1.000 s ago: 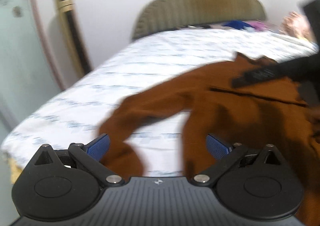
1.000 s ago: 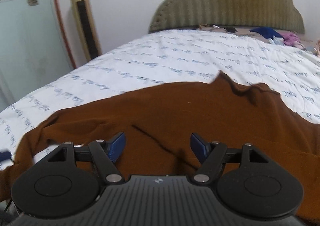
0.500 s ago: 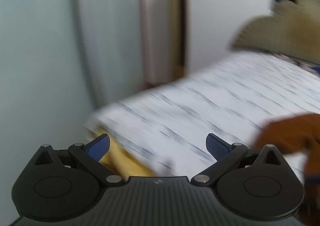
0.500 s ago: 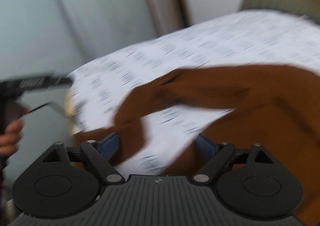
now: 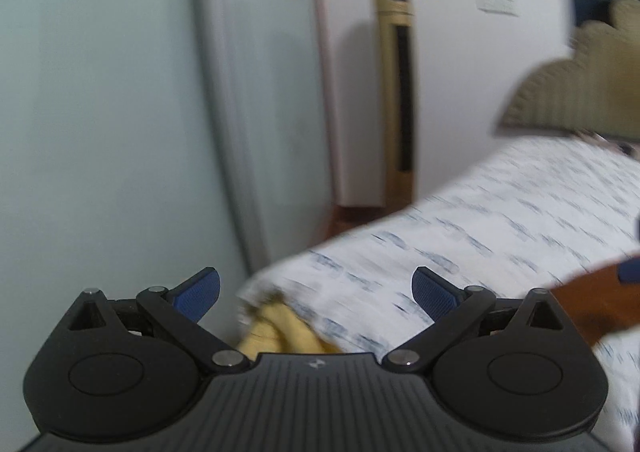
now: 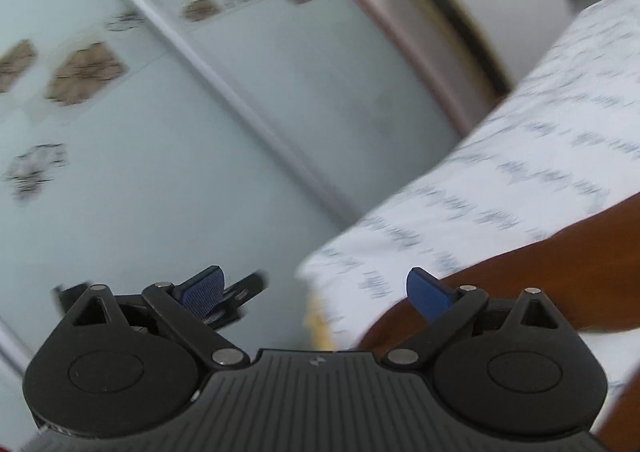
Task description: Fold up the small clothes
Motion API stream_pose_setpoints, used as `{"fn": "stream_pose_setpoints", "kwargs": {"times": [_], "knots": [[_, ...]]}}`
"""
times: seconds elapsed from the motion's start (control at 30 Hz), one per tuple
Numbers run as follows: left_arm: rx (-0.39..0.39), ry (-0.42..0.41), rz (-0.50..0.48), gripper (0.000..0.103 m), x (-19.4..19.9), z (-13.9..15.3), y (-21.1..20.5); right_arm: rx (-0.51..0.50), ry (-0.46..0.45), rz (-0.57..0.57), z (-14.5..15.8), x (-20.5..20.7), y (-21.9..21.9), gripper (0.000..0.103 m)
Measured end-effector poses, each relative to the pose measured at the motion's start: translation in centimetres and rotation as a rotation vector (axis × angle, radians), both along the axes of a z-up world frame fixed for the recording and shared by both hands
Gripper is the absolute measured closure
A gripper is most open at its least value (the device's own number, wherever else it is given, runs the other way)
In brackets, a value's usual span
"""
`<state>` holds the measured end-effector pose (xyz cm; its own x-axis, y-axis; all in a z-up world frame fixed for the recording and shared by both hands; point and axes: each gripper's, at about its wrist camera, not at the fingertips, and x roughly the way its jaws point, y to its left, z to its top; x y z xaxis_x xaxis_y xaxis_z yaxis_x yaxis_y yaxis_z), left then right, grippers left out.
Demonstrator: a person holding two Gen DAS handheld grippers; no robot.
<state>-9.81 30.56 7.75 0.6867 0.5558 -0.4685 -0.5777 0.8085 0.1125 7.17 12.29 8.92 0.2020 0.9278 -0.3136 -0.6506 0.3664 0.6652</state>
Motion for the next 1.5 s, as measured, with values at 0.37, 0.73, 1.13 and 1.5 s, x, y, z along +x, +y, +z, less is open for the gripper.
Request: {"fn": "stream_pose_setpoints", "kwargs": {"times": [0.37, 0.73, 1.13, 1.5], "knots": [[0.012, 0.172, -0.412, 0.000, 2.8, -4.4, -5.2, -0.377, -0.087, -0.215, -4.0, -2.9, -4.1, 0.008], [-0.277, 0.173, -0.370, 0.099, 5.3, -5.5, -2.1, -0.401, -0.159, -0.286, -4.0, -5.3, -7.2, 0.006], [-0.608, 0.086, -0.896, 0.099, 10.8, 0.3, -14.0, -0.321, -0.102, -0.687, -4.1, -6.9, -20.3, 0.006], [-0.590, 0.350, -0.962, 0.098, 19.7, -5.7, -24.4, -0.251, -0.015, -0.896, -6.5, -8.5, -28.0, 0.006]]}}
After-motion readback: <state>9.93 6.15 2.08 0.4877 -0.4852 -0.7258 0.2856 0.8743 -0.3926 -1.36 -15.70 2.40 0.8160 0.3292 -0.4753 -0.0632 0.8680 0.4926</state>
